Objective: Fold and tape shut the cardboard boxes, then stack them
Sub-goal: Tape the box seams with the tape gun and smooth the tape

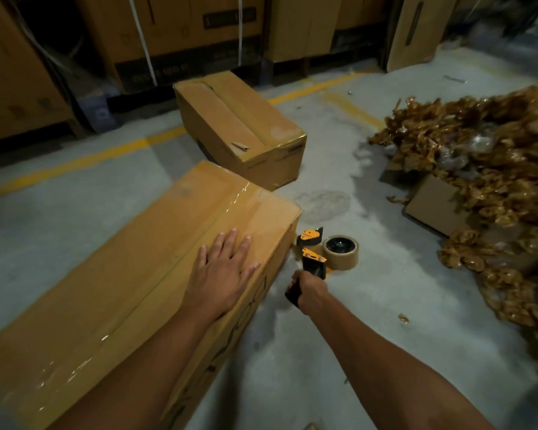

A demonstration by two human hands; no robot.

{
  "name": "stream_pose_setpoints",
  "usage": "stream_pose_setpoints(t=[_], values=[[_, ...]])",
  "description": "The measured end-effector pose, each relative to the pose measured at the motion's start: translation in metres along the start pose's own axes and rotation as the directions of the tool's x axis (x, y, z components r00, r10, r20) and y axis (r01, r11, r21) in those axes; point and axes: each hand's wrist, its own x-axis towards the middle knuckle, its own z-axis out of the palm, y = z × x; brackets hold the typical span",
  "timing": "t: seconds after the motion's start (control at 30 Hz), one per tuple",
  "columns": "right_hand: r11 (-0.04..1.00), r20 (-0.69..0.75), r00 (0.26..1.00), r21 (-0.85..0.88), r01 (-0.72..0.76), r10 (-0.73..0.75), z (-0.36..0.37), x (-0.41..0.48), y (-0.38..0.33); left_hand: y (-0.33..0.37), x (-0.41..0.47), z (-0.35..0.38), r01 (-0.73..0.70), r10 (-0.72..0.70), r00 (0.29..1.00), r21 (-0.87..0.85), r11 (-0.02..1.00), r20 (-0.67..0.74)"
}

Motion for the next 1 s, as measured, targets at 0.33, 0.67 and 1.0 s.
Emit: stream_pose_setpoints(t=[0.33, 0.67, 1.0], values=[[0.994, 0.044, 0.998, 0.095, -0.05, 0.046, -0.026, 0.018, -0.008, 0.022, -0.003, -0.006, 0.038, -0.055, 0.984, 0.105, 0.994, 0.167], [0.995, 0.033, 0.998, 0.074, 0.06, -0.062, -0.063, 0.028, -0.067, 0.032, -0.003, 0.009, 0.084, -0.094, 0.992, 0.127, 0.988, 0.079], [0.967, 0.254, 0.961, 0.25, 0.039, -0.104, -0.01, -0.074, -0.027, 0.001, -0.025, -0.02, 0.073, -0.069, 0.989, -0.028, 0.997, 0.127]])
